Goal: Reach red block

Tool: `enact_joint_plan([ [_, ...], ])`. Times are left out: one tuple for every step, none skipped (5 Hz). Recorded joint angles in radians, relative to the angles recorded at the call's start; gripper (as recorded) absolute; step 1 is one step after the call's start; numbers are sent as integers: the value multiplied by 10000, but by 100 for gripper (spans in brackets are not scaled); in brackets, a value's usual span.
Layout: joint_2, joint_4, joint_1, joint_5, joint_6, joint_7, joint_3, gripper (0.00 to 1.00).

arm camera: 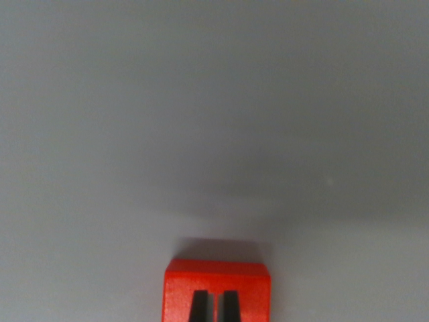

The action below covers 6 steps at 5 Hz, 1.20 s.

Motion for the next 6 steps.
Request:
enact_joint_plan([
  [52,-198,12,3,-259,6,8,0],
  [52,-198,12,3,-259,6,8,0],
  [95,-363,23,5,-476,11,15,0],
  [95,-363,23,5,-476,11,15,0],
  [130,-495,31,6,-649,15,20,0],
  [130,-495,31,6,-649,15,20,0],
])
